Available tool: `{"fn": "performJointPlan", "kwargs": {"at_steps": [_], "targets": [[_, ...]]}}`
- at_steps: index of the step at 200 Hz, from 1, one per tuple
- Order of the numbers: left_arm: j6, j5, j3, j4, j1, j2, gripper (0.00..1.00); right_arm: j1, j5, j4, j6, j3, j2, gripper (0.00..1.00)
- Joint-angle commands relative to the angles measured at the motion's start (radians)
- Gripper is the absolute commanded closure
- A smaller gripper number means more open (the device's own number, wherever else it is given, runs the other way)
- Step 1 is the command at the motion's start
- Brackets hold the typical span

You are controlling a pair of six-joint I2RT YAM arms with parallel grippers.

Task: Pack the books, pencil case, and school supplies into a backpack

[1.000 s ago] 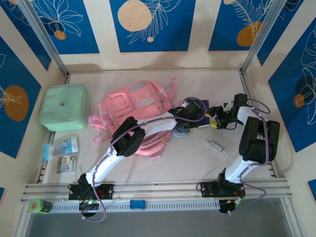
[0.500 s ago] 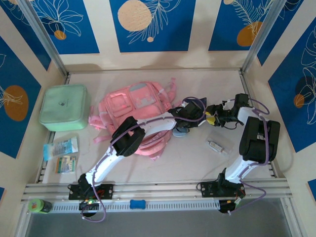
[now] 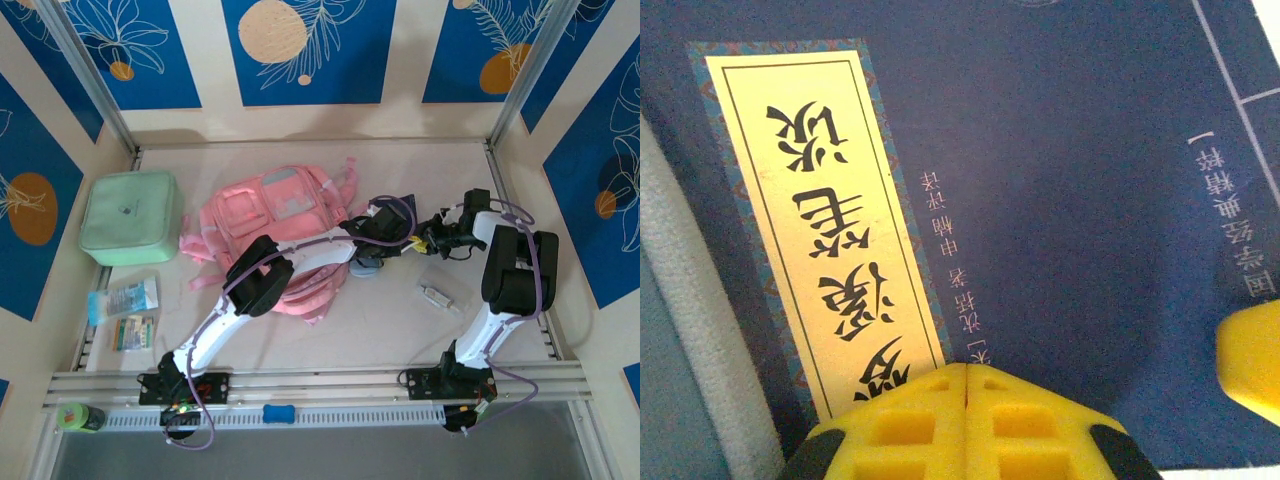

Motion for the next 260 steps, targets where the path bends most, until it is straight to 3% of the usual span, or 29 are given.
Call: {"fn": "performJointPlan", "kwargs": {"at_steps": [1,39,57,106,151,187,212,242,260], "targets": [[-0.003,0.025,-0.032,-0.04,0.006,0.008,1.0,0.01,0.015,-0.042,-0.011,0.032,-0.025,0.81],[0.007,0.037,-0.016,-0.029,0.007,-0.008,1.0,0.008,0.045,-0.041,-0.015,0.043,-0.053,0.94],[0.005,0.063,0.007,-0.031,0.021,-0.032,0.91,-0.008,0.024,-0.015,0.012,0.023,-0.102,0.98],[-0.034,0.101,-0.099,0.074,0.071,-0.285,0.53,-0.028,-0.024,0.09,0.152,-0.057,-0.319,1.0],[-0.321,0.102,-0.463,0.405,0.11,-0.586,0.21,0.077,0.015,0.338,0.41,-0.152,-0.512,1.0],[-0.575,0.001,-0.69,0.63,0.1,-0.759,0.14,0.21,0.156,0.496,0.543,-0.17,-0.599,1.0],[-0.709,-0.079,-0.792,0.694,0.083,-0.828,0.12,0.298,0.238,0.632,0.63,-0.202,-0.633,1.0],[-0.746,-0.223,-0.865,0.747,0.044,-0.887,0.09,0.399,0.346,0.726,0.699,-0.22,-0.654,1.0],[-0.76,-0.236,-0.864,0.793,0.035,-0.876,0.09,0.446,0.389,0.777,0.735,-0.233,-0.662,1.0]]}}
